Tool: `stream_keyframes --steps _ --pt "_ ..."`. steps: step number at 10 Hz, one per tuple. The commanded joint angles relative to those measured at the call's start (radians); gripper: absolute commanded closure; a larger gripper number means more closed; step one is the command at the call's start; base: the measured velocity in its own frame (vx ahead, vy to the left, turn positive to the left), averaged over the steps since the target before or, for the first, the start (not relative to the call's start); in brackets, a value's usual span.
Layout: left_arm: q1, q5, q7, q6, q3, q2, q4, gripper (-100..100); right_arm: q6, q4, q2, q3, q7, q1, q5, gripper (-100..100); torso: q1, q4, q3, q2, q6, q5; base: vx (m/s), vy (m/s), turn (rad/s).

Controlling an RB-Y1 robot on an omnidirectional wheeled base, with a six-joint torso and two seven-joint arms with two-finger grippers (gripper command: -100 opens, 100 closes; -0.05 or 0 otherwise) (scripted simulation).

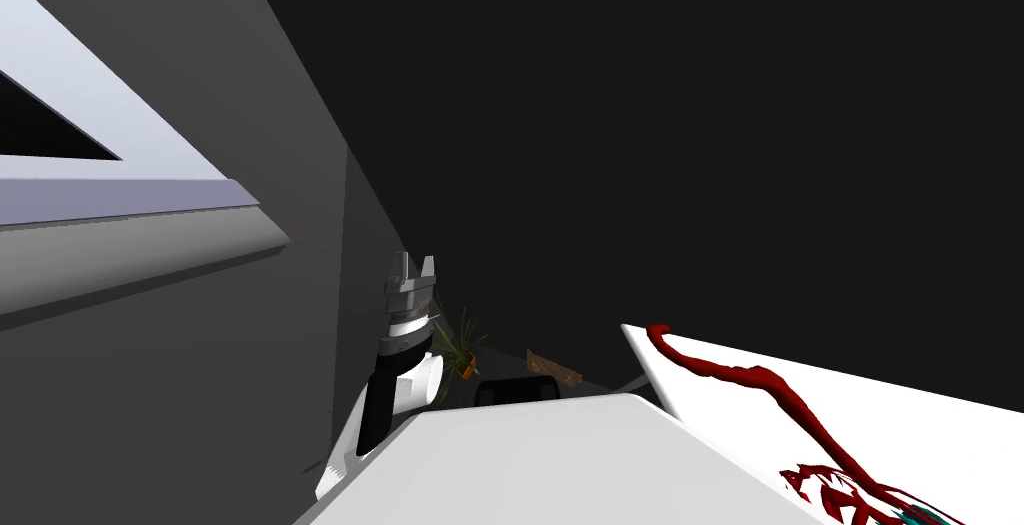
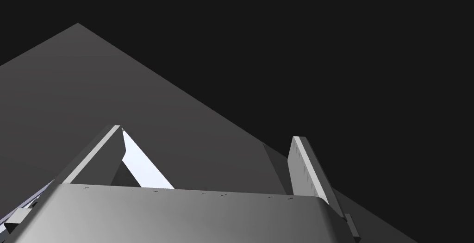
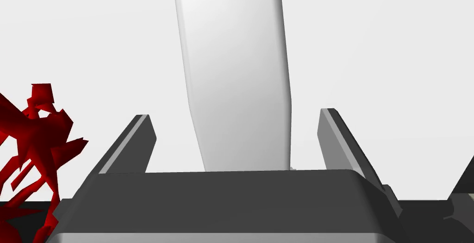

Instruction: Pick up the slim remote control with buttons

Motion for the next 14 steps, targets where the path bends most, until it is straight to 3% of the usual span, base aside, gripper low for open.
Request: stream_keyframes --steps 1,4,5,6,10,11,12,14 --pt "0.000 0.000 0.000 0.000 0.000 0.000 0.000 0 -0.002 0.033 0.002 0.025 0.002 -0.038 -0.001 -100 0.000 0.000 0.000 0.000 0.000 0.000 -0.011 0.035 0.062" --pt "0.000 0.000 0.000 0.000 0.000 0.000 0.000 0 -0.003 0.083 0.005 0.064 0.004 -0.096 -0.001 -100 0.001 0.000 0.000 0.000 0.000 0.001 -0.010 0.029 0.042" --pt "0.000 0.000 0.000 0.000 0.000 0.000 0.000 0 -0.006 0.070 0.002 0.049 0.003 -0.080 -0.004 -100 0.001 0.000 0.000 0.000 0.000 0.000 -0.004 0.010 0.007" --pt "0.000 0.000 0.000 0.000 0.000 0.000 0.000 0 -0.006 0.072 0.002 0.051 0.002 -0.082 -0.004 100 0.001 0.000 0.000 0.000 0.000 0.001 0.000 0.000 0.000" --pt "0.000 0.000 0.000 0.000 0.000 0.000 0.000 0 -0.006 0.072 0.002 0.051 0.002 -0.081 -0.004 100 0.000 0.000 0.000 -0.001 0.000 0.000 0.000 0.000 0.000" --pt "0.000 0.000 0.000 0.000 0.000 0.000 0.000 0 -0.006 0.072 0.002 0.051 0.002 -0.081 -0.004 0 0.000 0.000 -0.001 -0.001 0.000 0.000 0.000 0.000 0.000" --pt "0.000 0.000 0.000 0.000 0.000 0.000 0.000 0 -0.002 0.043 0.003 0.033 0.003 -0.050 -0.001 100 0.000 0.000 -0.001 -0.001 0.000 0.000 0.008 -0.019 -0.069" --pt "0.000 0.000 0.000 0.000 0.000 0.000 0.000 0 -0.001 0.014 0.001 0.009 0.001 -0.015 -0.001 100 -0.002 0.000 -0.001 -0.002 0.000 0.000 0.011 -0.035 -0.053"
